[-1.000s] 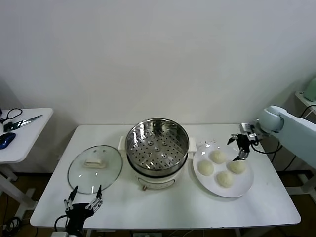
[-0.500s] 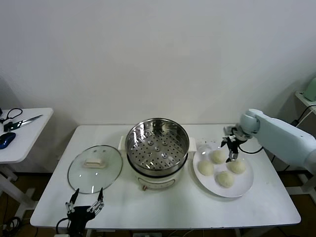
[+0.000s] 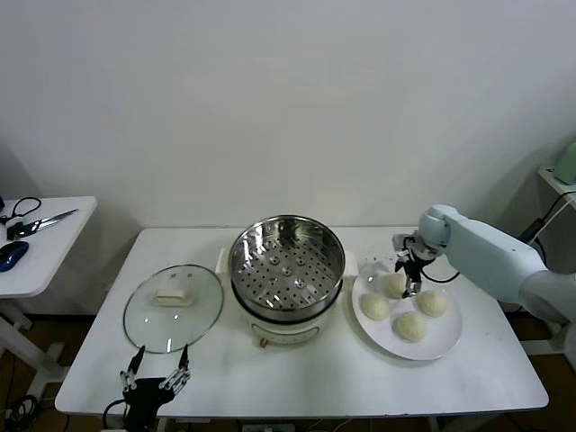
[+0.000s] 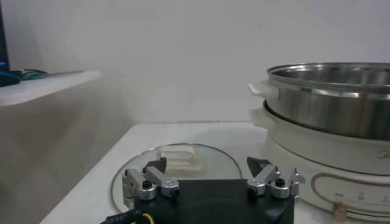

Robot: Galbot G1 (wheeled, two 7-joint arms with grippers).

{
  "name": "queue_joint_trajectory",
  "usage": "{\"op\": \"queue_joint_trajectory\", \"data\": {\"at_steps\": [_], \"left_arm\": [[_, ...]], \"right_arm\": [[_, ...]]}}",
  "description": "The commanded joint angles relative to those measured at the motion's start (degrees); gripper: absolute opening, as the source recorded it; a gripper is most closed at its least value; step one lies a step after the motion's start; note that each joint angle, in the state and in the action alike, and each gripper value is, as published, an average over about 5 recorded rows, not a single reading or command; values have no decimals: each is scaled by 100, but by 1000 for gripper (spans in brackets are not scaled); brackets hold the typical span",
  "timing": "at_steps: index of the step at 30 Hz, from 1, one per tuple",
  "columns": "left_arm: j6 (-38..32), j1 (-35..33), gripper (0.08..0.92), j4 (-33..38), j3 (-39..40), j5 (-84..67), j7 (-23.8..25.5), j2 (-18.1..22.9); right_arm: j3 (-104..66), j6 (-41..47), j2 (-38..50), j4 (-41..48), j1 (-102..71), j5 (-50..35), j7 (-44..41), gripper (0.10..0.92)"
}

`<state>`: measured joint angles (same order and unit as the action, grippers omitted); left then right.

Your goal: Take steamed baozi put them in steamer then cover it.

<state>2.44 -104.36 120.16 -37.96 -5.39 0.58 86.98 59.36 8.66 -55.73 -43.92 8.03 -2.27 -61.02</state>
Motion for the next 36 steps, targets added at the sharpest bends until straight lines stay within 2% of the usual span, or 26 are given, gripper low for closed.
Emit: {"op": "queue_joint_trajectory", "data": {"at_steps": [1, 8, 13, 17, 22, 25, 28, 31, 36], "left_arm": [[-14, -11, 823, 11, 4, 8, -24, 5], [-70, -64, 823, 29, 46, 63, -60, 20], [-101, -80, 823, 43, 84, 103, -70, 16], [-121, -83, 823, 63, 113, 138, -69, 8], [-154, -106, 823, 90, 116, 164, -68, -8], [-161, -112, 823, 108, 100, 168, -67, -13], [-175, -105, 823, 119, 90, 199, -63, -10], [-186, -106, 823, 134, 91, 226, -62, 1], [-218, -149, 823, 168, 83, 250, -62, 8]], "right_arm": [[-50, 27, -117, 99, 9, 1, 2, 675], [500, -348, 309, -695, 971, -321, -125, 670], [1745, -1247, 484, -1432, 2784, -1000, -278, 670], [2463, -2176, 165, -1932, 4210, -1637, -456, 670], [2901, -3072, -500, -2928, 5218, -1746, -306, 670], [3011, -3460, -934, -3510, 5267, -1433, -40, 670], [2912, -3820, -1363, -3671, 4808, -797, 272, 670], [2678, -4210, -1728, -3312, 4131, 14, 537, 670], [2325, -4744, -2259, -2166, 3117, 1208, 808, 670]]}}
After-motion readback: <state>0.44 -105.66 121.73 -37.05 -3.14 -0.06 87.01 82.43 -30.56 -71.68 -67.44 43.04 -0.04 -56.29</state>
